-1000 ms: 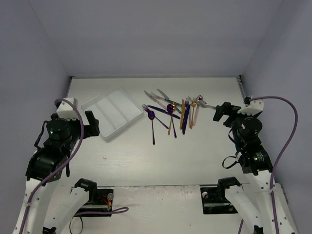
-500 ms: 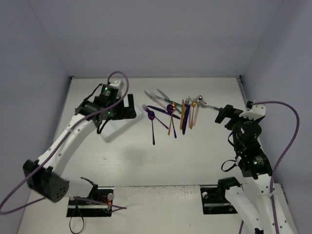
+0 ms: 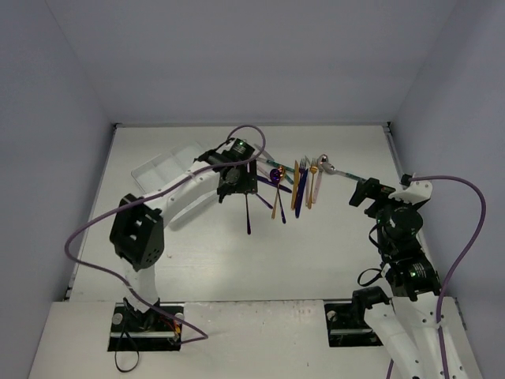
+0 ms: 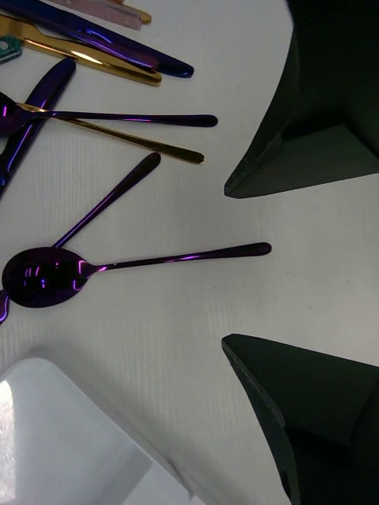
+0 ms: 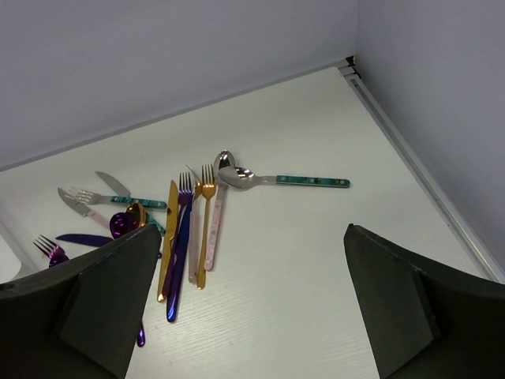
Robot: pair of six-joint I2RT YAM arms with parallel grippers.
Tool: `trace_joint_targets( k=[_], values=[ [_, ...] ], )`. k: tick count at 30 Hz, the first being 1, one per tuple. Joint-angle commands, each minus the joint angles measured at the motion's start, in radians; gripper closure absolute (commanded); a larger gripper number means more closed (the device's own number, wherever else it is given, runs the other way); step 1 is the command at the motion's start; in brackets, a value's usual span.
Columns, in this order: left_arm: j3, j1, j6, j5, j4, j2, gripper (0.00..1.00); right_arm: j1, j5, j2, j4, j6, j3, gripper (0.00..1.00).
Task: Sort the eating utensils into containers
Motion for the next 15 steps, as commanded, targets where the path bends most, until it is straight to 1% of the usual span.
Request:
trace_joint_targets(
  k=[1, 2, 4, 8, 10, 15],
  values=[
    [0.084, -0.019, -0.046, -0.058, 0.013, 0.064, 0.43, 0.012, 0.043, -0.017, 0.079, 0.011, 0.001, 0.0],
    [0.093, -0.022, -0.046, -0.065, 0.013, 0.086, 0.46, 0.013, 0.042, -0.02, 0.079, 0.011, -0.001, 0.0],
    [0.102, -0.025, -0.046, -0.085, 0.013, 0.12, 0.5, 0.015, 0.04, -0.024, 0.079, 0.013, -0.004, 0.0],
    [0.118, -0.027, -0.05, -0.113, 0.014, 0.176, 0.51, 0.018, 0.044, -0.034, 0.082, 0.017, -0.012, 0.0],
    [0.127, -0.027, -0.047, -0.128, 0.011, 0.215, 0.55, 0.018, 0.049, -0.043, 0.086, 0.02, -0.016, 0.0],
    [0.144, -0.027, -0.052, -0.13, 0.014, 0.266, 0.58, 0.023, 0.049, -0.059, 0.087, 0.017, -0.024, 0.0]
  ],
)
